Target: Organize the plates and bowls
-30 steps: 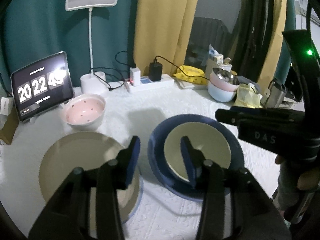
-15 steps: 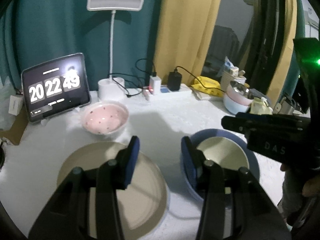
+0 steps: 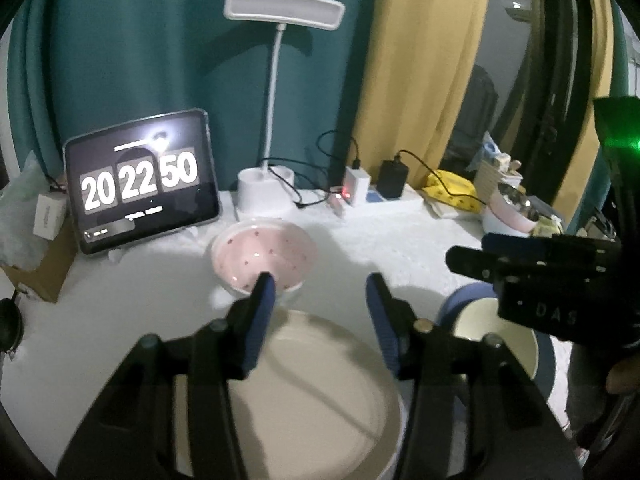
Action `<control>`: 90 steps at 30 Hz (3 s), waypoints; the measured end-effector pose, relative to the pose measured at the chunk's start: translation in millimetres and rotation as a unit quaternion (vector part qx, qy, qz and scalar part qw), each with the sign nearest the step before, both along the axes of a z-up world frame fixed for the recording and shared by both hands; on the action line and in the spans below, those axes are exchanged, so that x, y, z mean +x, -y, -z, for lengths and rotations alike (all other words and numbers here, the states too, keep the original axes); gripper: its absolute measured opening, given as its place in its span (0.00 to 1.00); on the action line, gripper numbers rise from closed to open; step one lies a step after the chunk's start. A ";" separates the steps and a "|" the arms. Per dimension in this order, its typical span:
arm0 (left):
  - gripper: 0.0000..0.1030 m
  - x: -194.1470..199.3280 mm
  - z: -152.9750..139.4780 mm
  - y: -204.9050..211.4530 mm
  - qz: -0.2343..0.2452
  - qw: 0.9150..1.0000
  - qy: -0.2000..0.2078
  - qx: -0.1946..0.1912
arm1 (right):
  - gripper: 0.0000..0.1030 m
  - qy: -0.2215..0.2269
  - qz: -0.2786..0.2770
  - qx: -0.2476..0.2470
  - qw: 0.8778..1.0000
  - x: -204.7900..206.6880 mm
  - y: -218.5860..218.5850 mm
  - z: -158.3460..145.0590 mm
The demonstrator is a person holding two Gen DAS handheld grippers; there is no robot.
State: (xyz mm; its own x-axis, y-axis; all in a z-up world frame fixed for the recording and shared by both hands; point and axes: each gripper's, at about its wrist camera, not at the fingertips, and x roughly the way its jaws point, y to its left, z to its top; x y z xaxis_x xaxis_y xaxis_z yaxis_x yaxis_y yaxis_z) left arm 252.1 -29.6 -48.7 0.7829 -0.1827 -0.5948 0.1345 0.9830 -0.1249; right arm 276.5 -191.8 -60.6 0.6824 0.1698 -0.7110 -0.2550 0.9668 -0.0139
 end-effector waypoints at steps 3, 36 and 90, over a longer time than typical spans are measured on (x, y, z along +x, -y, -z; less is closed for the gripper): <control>0.62 6.7 -0.3 -8.8 -0.006 1.000 0.000 0.000 | 0.48 -0.001 -0.005 -0.001 1.000 6.1 -4.6 1.0; 0.63 108.5 62.8 -92.5 -0.036 0.993 -0.108 -0.030 | 0.48 -0.096 0.021 0.030 0.995 101.0 -75.7 65.1; 0.24 100.8 50.5 -70.1 -0.013 0.995 -0.095 0.015 | 0.16 -0.100 0.038 0.044 0.993 105.2 -95.7 72.4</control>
State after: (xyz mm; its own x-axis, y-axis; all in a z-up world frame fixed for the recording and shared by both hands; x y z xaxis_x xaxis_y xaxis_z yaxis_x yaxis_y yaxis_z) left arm 352.9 40.4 -99.2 0.6600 -0.1430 -0.7376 0.0852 0.9896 -0.1157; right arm 381.7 -96.1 -133.0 0.5426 0.1902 -0.8181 -0.1701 0.9787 0.1148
